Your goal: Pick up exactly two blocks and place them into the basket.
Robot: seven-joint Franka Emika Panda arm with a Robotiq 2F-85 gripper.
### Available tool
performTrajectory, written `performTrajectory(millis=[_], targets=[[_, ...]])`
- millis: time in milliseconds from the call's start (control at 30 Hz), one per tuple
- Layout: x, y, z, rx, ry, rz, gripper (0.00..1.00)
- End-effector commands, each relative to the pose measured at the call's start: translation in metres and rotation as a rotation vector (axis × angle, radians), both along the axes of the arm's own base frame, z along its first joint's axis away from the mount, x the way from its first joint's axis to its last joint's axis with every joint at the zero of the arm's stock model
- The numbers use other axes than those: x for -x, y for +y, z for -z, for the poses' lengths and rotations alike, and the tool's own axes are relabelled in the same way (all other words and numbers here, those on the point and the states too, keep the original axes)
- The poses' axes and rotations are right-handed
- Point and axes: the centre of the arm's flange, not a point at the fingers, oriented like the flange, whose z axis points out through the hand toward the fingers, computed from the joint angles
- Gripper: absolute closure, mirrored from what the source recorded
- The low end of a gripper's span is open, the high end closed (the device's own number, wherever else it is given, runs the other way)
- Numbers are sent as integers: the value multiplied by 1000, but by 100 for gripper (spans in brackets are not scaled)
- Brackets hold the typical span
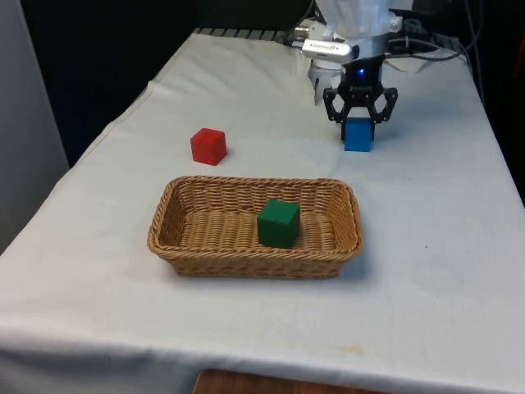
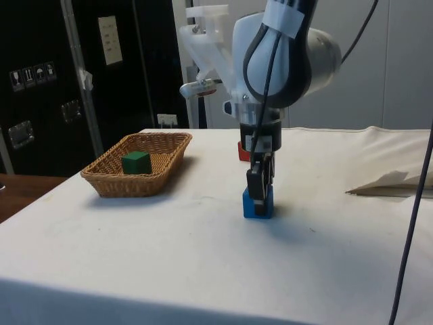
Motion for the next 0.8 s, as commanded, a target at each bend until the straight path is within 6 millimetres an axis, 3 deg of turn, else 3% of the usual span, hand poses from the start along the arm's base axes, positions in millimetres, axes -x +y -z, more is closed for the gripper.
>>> performTrajectory(millis=[0, 367, 767], targets=[[-1, 2, -4, -11, -17, 4, 100], [-1, 0, -1, -1, -3, 2, 100], [-4, 15, -15, -25, -22, -4, 100]])
